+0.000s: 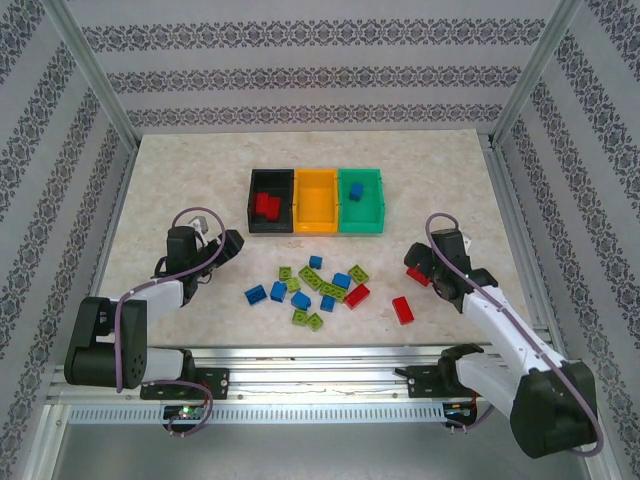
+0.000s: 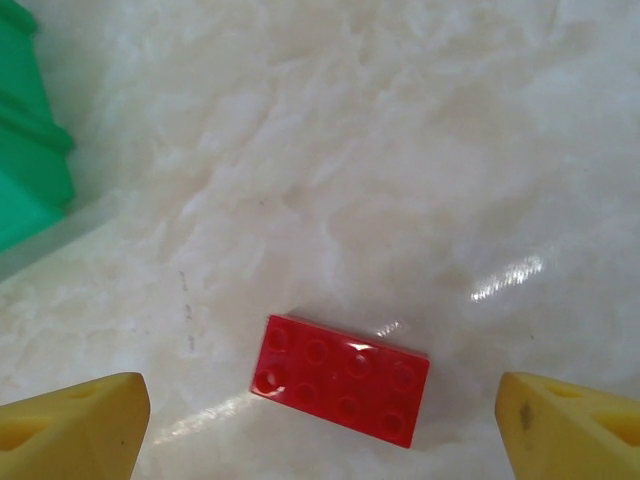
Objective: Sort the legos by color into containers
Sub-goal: Pick up the lego from the middle-right of the table.
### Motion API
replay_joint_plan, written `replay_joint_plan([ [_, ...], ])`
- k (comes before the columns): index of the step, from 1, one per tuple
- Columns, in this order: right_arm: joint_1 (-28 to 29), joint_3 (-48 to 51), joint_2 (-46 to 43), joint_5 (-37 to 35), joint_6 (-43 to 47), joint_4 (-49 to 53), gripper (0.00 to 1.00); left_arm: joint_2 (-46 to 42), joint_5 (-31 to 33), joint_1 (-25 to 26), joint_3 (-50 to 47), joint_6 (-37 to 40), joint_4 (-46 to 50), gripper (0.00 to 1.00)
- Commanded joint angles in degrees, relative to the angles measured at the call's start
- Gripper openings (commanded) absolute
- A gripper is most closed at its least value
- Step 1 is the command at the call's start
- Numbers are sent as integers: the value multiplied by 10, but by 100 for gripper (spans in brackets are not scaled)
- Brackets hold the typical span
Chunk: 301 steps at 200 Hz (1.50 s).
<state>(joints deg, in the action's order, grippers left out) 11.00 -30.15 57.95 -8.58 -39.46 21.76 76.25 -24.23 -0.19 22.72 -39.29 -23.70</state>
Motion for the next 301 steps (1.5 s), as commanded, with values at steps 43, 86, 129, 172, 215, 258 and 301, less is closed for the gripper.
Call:
replay_joint_plan([
  [43, 5, -22, 108, 42, -7, -6, 87, -11, -4, -9, -5, 4, -23, 79],
  [86, 11, -62, 163, 26, 24, 22, 85, -8, -9, -10, -5, 2, -26, 79],
  [129, 30, -84, 209, 17, 34, 27, 79, -6, -12, -10, -4, 1, -28, 80],
  [172, 53, -105, 250, 5, 44, 42, 73, -8, -11, -10, -4, 2, -25, 80],
  [215, 82, -126, 258, 2, 51, 43, 55, -9, -12, -11, -4, 2, -24, 79],
  [258, 165, -203, 263, -13, 62, 75, 55, -12, -11, -10, -4, 2, -22, 80],
  [301, 258, -358, 331, 16, 85, 78, 57, -9, -14, -11, -4, -2, -26, 80],
])
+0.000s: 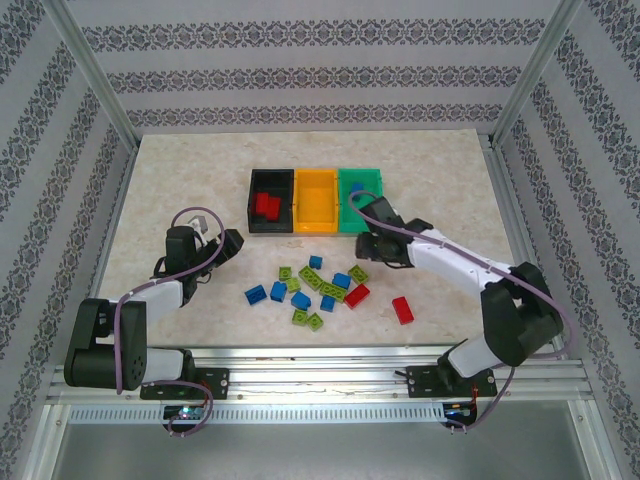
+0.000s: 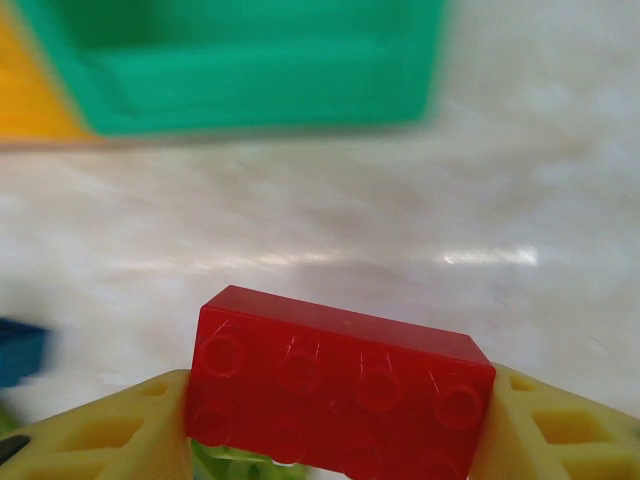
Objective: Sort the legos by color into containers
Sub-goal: Pick up the lego from the middle-right of the table, then place the lego in the container.
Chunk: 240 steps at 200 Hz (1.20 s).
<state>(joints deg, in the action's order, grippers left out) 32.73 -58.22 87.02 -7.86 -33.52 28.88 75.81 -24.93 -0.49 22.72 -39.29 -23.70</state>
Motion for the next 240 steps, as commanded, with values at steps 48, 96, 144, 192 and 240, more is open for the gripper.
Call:
replay_joint_plan([
  [48, 96, -352, 218, 40, 55, 28, 58, -3, -16, -14, -4, -8, -31, 80],
  [96, 99, -610, 386, 48, 60, 101, 65, 10, -26, -18, -9, -19, -48, 80],
  [144, 109, -655, 412, 45, 58, 143, 76, 24, -41, -19, -7, -29, -60, 80],
  [192, 117, -464, 300, 46, 50, 69, 77, 26, -43, -20, -7, -30, -61, 80],
  [240, 120, -192, 138, 50, 43, -19, 76, 31, -46, -21, -7, -32, -66, 80],
])
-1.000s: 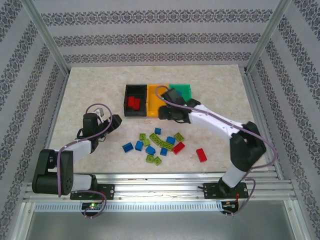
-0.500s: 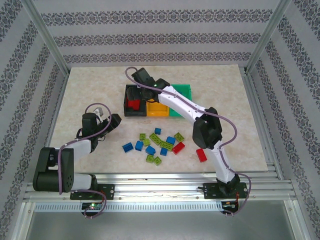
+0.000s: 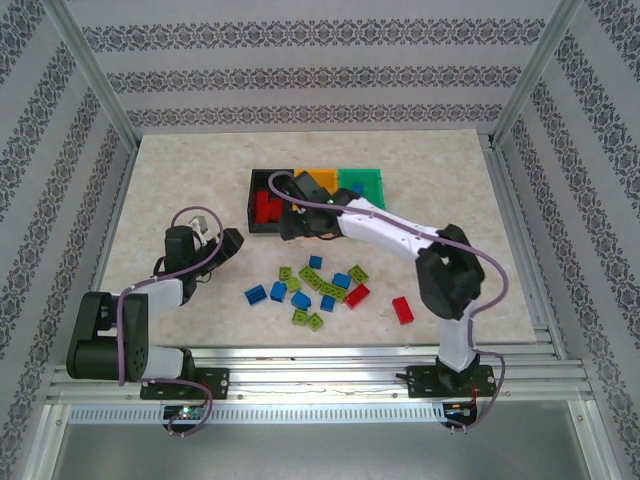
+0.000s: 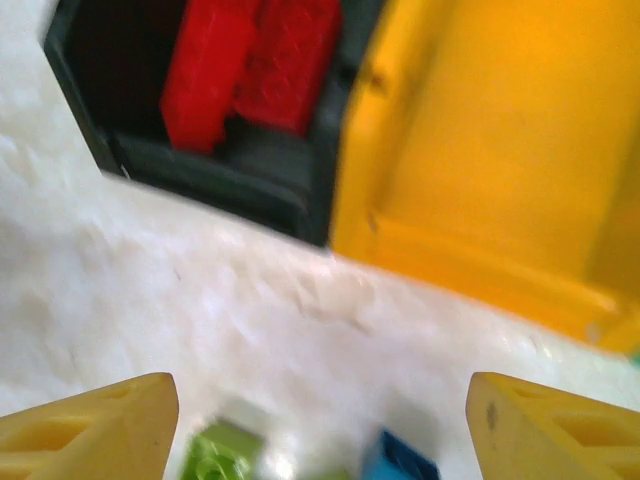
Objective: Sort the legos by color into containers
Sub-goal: Place the lego in the container, then pick up the lego from the bottom-right of the table.
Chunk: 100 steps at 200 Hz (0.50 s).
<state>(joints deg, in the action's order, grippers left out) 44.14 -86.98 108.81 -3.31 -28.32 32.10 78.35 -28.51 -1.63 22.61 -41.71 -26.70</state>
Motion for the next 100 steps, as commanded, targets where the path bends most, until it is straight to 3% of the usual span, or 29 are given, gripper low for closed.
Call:
replay_joint_plan([
  [1, 6, 102, -82, 6, -9, -52, 76, 6, -11, -10, -6, -8, -37, 80],
  [52, 24, 278, -209, -49, -6, 7, 75, 9, -12, -11, -6, -7, -38, 80],
  [100, 23, 424, -345, -50, -63, 45, 75, 2, -14, -14, -6, -7, -35, 80],
])
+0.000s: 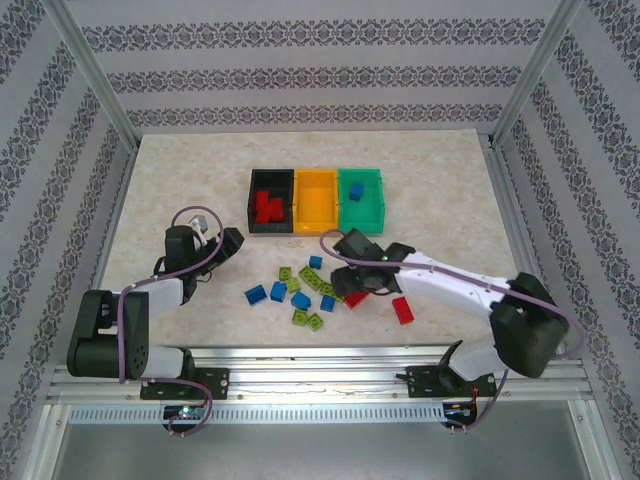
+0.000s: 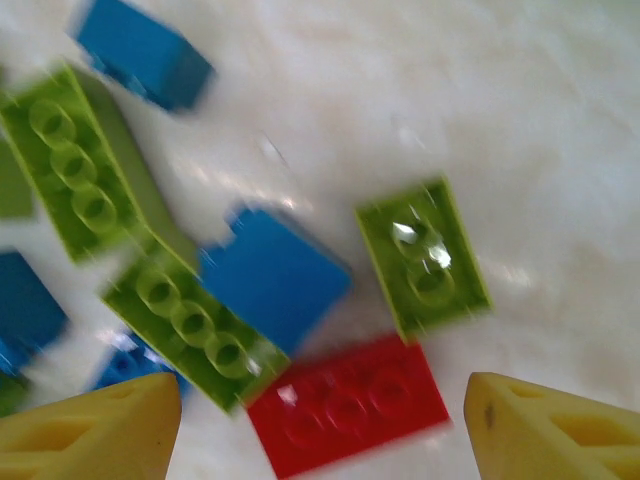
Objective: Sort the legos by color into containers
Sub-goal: Pick up the lego from the bottom-right of the table.
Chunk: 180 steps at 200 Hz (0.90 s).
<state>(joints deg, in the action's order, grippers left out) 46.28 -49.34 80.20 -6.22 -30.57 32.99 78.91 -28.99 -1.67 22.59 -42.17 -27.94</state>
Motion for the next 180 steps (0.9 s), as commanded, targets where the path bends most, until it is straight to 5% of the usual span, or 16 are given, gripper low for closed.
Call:
replay_joint_plan([
  [1, 1, 51, -60, -21, -42, 36, 75, -4, -9, -14, -6, -2, -21, 80],
  [73, -38, 178, -183, -86, -153, 75, 75, -15, -7, -18, -9, -3, -16, 80],
  [113, -112, 226, -265, -46, -155, 57, 71, -4, -12, -18, -9, -5, -25, 80],
  [131, -138, 243, -251, 27, -148, 18, 66, 2, -12, -18, -9, -5, -28, 80],
  [180, -126, 213, -160, 52, -129, -2, 58, 24, -22, -19, -8, -15, -46, 80],
])
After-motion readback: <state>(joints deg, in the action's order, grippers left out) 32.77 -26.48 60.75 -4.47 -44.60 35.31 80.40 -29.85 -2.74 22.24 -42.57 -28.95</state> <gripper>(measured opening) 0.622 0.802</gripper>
